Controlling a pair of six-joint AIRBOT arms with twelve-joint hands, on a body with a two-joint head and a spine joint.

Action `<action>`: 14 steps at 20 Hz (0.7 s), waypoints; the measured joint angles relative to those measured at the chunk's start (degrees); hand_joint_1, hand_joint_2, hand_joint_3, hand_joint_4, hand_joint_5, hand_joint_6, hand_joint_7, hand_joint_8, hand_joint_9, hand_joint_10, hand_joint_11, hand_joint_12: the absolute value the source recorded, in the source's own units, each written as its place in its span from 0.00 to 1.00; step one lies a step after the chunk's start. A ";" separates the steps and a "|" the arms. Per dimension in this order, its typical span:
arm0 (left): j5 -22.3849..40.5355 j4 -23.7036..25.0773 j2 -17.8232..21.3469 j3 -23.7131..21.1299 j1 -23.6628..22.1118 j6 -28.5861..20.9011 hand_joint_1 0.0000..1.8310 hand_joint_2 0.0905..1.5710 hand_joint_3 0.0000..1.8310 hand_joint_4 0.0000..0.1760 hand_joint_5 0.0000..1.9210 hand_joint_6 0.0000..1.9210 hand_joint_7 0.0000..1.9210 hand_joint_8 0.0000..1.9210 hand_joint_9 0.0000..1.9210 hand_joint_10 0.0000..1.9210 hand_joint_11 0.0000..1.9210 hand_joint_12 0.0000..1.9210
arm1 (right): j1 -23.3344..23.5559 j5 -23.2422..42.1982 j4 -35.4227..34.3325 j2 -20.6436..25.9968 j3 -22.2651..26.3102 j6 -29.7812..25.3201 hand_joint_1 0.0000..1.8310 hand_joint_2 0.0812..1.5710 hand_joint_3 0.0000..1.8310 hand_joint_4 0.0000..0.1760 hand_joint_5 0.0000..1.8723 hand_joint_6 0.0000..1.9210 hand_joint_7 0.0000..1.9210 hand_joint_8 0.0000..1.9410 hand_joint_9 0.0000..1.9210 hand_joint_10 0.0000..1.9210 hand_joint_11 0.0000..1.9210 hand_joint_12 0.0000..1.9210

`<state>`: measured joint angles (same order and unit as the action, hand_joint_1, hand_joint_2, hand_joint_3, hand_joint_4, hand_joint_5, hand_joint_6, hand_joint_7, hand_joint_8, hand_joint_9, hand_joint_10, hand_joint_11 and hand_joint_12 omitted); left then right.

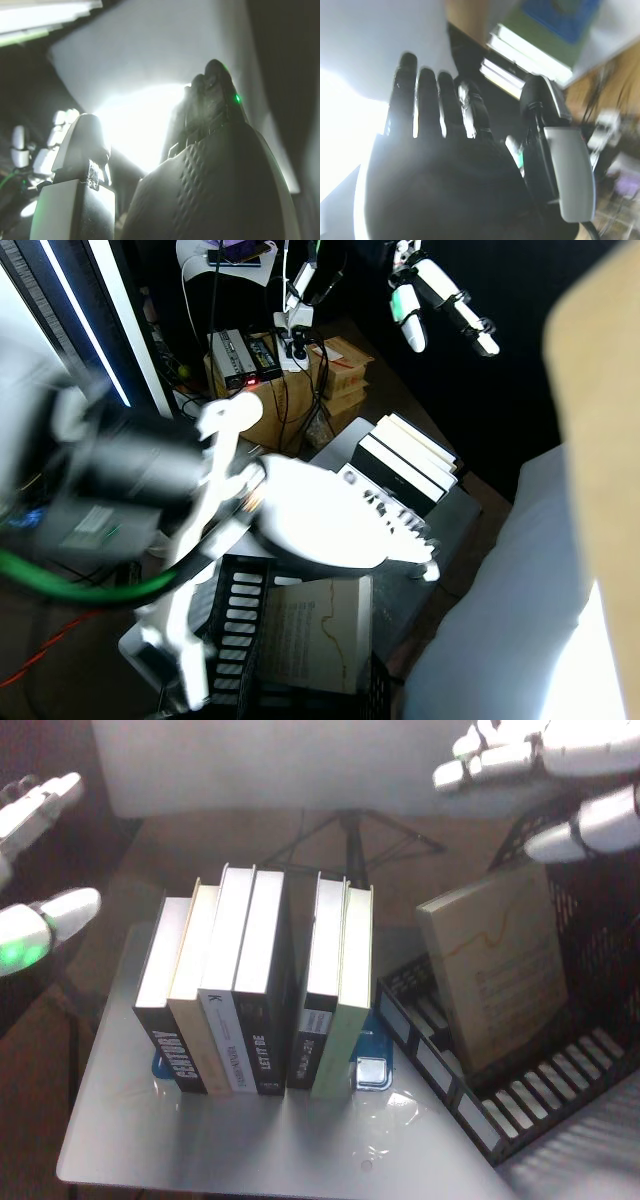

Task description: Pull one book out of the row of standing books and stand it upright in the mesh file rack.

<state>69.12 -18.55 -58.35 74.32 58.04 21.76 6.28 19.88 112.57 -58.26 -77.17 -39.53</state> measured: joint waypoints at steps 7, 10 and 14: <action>0.35 9.81 1.38 -1.29 -5.81 -1.46 0.17 0.89 0.00 0.42 0.00 0.00 0.00 0.00 0.00 0.00 0.00 0.00 | -12.26 6.64 -50.23 4.42 2.21 27.26 0.16 0.84 0.00 0.10 0.00 0.00 0.00 0.00 0.00 0.23 0.00 0.41; 0.15 13.88 1.36 -1.38 -7.89 -2.99 0.15 0.87 0.00 0.28 0.01 0.00 0.00 0.00 0.00 0.00 0.00 0.00 | -19.50 11.04 -64.22 7.63 6.05 34.32 0.18 0.81 0.00 0.00 0.00 0.00 0.00 0.00 0.00 0.10 0.00 0.22; 0.90 17.44 1.31 -2.19 -8.39 -4.04 0.05 0.85 0.00 0.44 0.00 0.00 0.00 0.00 0.00 0.00 0.00 0.00 | -30.82 17.75 -79.10 9.53 10.14 42.07 0.12 0.83 0.00 0.00 0.00 0.00 0.00 0.00 0.00 0.00 0.00 0.00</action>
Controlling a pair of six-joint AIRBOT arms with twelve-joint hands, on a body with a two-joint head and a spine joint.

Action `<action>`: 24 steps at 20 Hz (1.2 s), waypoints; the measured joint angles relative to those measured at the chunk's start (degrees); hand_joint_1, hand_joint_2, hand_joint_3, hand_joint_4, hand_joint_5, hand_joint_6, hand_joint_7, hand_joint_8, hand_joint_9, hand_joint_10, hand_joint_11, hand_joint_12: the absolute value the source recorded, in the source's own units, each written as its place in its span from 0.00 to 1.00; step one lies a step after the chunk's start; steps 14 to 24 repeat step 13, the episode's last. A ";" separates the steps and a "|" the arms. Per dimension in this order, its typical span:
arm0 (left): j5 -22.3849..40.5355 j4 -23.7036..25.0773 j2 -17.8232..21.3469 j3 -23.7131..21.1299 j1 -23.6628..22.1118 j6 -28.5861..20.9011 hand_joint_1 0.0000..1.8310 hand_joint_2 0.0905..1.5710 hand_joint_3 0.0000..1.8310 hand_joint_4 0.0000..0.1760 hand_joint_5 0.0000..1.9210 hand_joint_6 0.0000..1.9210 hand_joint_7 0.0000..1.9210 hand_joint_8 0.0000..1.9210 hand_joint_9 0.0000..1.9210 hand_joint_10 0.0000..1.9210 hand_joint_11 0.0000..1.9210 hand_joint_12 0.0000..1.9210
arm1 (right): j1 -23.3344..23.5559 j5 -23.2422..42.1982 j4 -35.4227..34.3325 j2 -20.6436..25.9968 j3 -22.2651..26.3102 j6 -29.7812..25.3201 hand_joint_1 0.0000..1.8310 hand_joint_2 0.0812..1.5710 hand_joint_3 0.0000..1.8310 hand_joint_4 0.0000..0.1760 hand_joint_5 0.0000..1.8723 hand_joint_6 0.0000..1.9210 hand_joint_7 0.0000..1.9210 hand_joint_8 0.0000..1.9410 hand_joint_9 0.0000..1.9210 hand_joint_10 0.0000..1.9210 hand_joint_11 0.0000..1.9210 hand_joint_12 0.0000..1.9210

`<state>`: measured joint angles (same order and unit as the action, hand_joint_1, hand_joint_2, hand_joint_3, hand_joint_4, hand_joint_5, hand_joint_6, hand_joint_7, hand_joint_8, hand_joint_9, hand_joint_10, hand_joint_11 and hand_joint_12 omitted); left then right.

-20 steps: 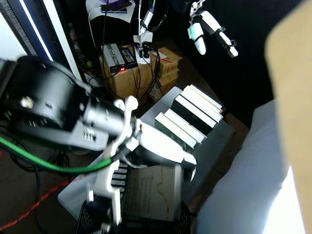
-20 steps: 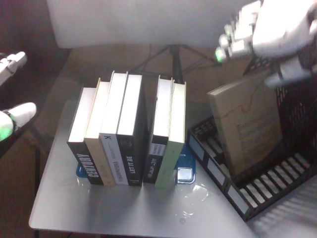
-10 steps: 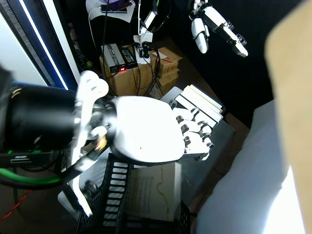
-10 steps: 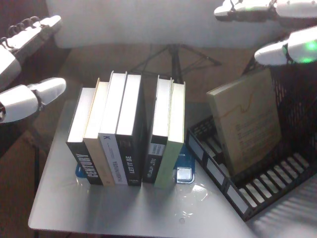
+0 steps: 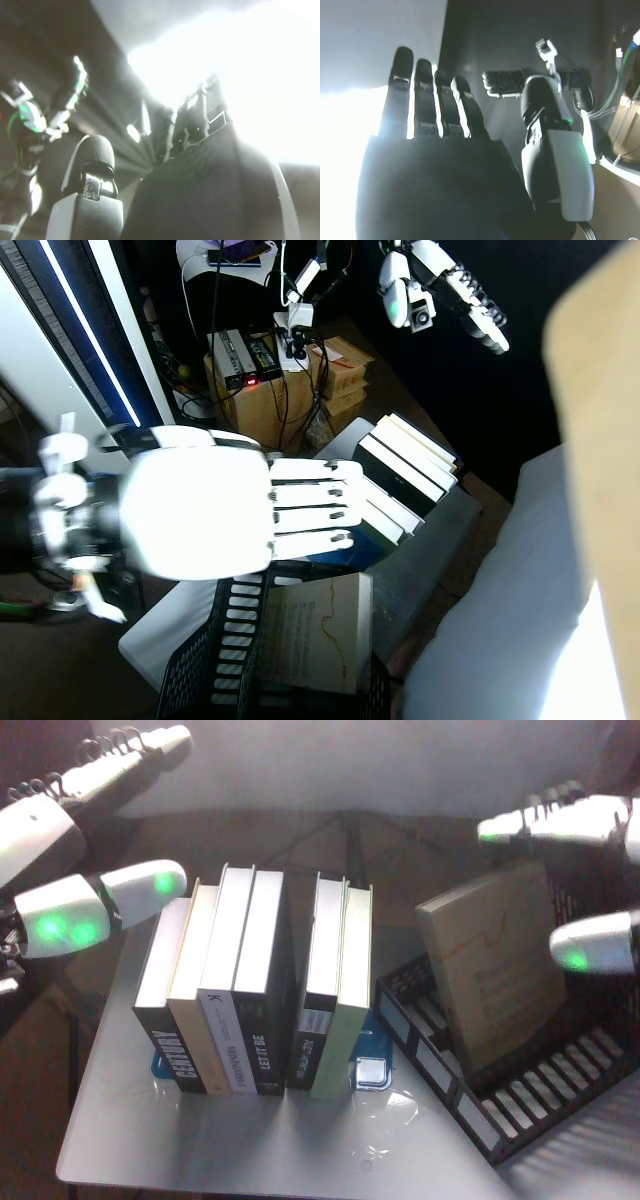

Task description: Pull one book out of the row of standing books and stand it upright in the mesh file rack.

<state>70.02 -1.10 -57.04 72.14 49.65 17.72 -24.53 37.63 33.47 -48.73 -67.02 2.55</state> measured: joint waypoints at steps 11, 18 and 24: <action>-0.96 4.33 -1.77 -1.03 0.04 -2.19 0.01 0.87 0.00 0.54 0.00 0.00 0.00 0.00 0.00 0.00 0.00 0.02 | -11.19 10.69 -14.38 -0.33 3.37 6.56 0.12 0.82 0.00 0.00 0.00 0.00 0.00 0.00 0.00 0.00 0.00 0.00; -0.90 3.67 -1.75 -1.03 0.04 -2.19 0.01 0.86 0.00 0.59 0.00 0.00 0.00 0.00 0.00 0.00 0.00 0.01 | -11.72 11.80 -16.00 -0.17 3.82 7.56 0.15 0.83 0.00 0.00 0.00 0.00 0.00 0.00 0.00 0.00 0.00 0.00; -0.90 3.67 -1.75 -1.03 0.04 -2.19 0.01 0.86 0.00 0.59 0.00 0.00 0.00 0.00 0.00 0.00 0.00 0.01 | -11.72 11.80 -16.00 -0.17 3.82 7.56 0.15 0.83 0.00 0.00 0.00 0.00 0.00 0.00 0.00 0.00 0.00 0.00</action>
